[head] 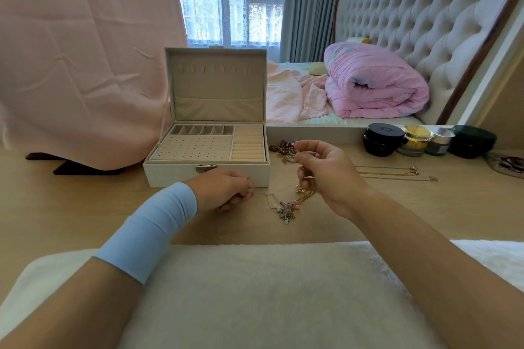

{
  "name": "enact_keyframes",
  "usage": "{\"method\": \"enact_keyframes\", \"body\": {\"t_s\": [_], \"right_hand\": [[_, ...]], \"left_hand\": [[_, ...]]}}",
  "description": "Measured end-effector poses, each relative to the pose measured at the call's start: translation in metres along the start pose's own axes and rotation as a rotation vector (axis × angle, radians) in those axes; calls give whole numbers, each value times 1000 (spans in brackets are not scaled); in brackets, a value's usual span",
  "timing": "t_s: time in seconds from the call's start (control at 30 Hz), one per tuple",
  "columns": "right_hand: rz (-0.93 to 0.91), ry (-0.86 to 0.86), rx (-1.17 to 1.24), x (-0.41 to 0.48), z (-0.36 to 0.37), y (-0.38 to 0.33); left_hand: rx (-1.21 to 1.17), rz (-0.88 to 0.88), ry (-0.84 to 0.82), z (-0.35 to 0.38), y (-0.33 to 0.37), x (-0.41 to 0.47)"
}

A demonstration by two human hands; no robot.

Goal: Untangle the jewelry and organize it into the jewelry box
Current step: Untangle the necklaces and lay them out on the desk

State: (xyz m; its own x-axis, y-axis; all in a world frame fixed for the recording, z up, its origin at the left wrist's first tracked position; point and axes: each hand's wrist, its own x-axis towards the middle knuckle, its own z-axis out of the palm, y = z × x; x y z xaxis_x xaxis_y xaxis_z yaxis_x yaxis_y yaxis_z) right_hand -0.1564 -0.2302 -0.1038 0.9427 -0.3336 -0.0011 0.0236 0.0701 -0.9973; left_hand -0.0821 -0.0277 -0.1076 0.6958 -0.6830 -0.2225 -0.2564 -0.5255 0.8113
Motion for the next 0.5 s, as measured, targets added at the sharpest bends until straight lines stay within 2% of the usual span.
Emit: {"method": "enact_keyframes", "body": {"t_s": [0.13, 0.2, 0.33, 0.5], "right_hand": [[-12, -30, -13, -2, 2, 0], [-28, -29, -44, -3, 3, -1], [-60, -10, -110, -3, 3, -1], [-125, -10, -186, -2, 3, 0]], "left_hand": [[-129, 46, 87, 5, 4, 9], [-321, -12, 76, 11, 7, 15], [-772, 96, -33, 17, 2, 9], [-879, 71, -55, 16, -3, 6]]}}
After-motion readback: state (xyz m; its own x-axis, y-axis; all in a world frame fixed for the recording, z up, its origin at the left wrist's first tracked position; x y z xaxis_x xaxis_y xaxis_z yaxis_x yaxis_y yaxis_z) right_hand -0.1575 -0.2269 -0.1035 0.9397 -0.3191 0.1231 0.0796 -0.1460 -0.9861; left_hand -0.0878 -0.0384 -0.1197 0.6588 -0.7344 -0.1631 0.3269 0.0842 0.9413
